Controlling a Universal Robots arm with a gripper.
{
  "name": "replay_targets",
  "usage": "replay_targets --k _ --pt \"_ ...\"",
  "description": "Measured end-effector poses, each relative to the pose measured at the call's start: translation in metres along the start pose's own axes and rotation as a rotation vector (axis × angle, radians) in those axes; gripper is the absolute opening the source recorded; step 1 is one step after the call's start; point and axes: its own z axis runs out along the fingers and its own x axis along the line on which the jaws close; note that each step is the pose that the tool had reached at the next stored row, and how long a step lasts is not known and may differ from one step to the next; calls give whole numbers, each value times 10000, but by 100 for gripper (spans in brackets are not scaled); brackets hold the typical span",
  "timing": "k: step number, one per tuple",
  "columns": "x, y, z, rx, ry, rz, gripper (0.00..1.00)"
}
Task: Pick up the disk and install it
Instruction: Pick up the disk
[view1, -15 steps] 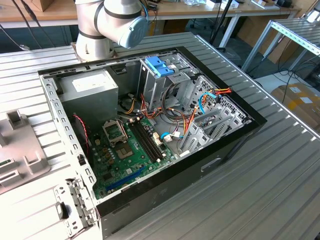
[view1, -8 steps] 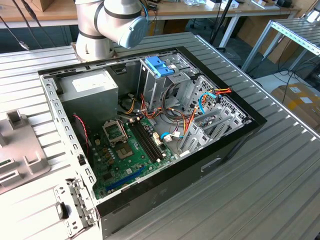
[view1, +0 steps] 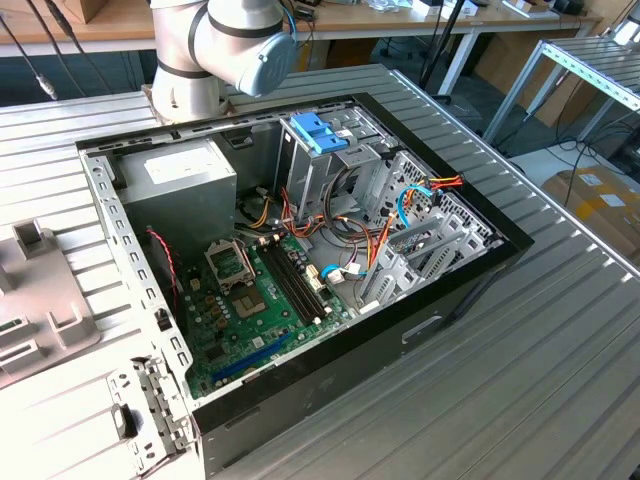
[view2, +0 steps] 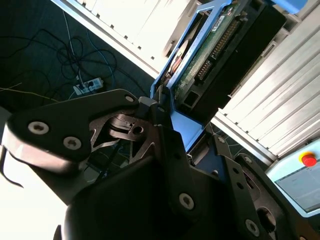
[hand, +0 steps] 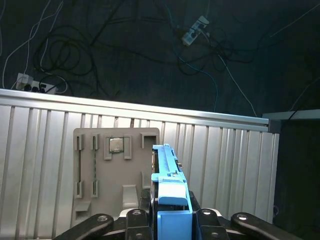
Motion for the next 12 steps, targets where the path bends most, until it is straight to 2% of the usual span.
replay_targets --k 10,12 --pt "-16 4 -111 4 -43 -2 37" --pt "-16 4 -115 5 -48 -3 37"
